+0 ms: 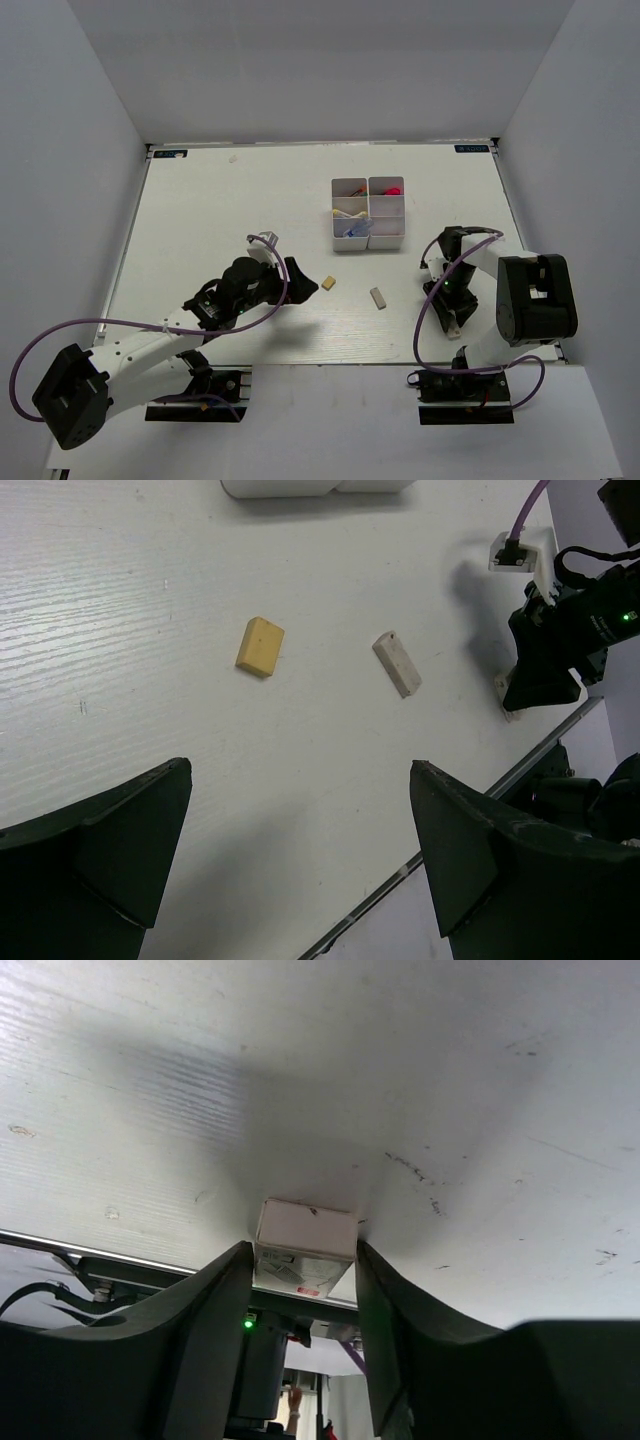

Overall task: Sort the stationery into containers
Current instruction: Pick up the stationery from the center of the board.

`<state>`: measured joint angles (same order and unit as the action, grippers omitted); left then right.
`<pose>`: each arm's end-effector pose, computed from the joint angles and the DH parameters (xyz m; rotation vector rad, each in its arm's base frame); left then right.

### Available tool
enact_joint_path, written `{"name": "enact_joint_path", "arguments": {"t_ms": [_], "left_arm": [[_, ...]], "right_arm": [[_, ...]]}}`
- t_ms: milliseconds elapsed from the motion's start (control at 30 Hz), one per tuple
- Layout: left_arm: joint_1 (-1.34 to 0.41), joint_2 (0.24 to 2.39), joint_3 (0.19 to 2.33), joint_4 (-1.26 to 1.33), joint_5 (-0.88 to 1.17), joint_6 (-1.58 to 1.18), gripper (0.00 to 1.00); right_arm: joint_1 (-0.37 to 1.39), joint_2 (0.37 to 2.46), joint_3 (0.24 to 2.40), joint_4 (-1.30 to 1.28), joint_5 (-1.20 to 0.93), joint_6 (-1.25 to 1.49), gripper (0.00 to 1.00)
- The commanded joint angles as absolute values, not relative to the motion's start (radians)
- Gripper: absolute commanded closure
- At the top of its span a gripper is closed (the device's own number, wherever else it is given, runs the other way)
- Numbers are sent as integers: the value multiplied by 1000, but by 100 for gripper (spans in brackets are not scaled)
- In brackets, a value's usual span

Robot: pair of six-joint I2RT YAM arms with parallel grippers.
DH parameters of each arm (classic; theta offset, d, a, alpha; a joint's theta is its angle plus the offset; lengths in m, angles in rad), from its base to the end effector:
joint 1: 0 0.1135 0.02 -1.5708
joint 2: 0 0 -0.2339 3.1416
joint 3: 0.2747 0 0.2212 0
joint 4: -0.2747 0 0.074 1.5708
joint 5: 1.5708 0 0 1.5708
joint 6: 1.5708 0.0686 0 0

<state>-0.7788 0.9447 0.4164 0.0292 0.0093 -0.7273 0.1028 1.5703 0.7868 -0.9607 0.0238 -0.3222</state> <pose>0.1577 -0.1566 0.1793 0.0629 2.2054 -0.9034 0.1876 0.0177 0.0992 0.6287 -2.8993 0.0069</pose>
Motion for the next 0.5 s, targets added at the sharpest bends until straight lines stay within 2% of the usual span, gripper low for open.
{"name": "enact_joint_path", "arguments": {"t_ms": [0, 67, 233, 367, 467], "left_arm": [[-776, 933, 451, 15, -8, -732, 0], [-776, 924, 451, 15, -8, -732, 0], [-776, 923, 460, 6, -8, -732, 0], [-776, 933, 483, -14, -8, -732, 0], [-776, 943, 492, -14, -8, -732, 0]], "right_arm": [[112, 1571, 788, -957, 14, -319, 51], [115, 1578, 798, -956, 11, -328, 59], [127, 1604, 822, -937, -44, -330, 63], [141, 1657, 862, -926, -31, -319, 49], [150, 1658, 873, -922, -20, -313, 45]]}}
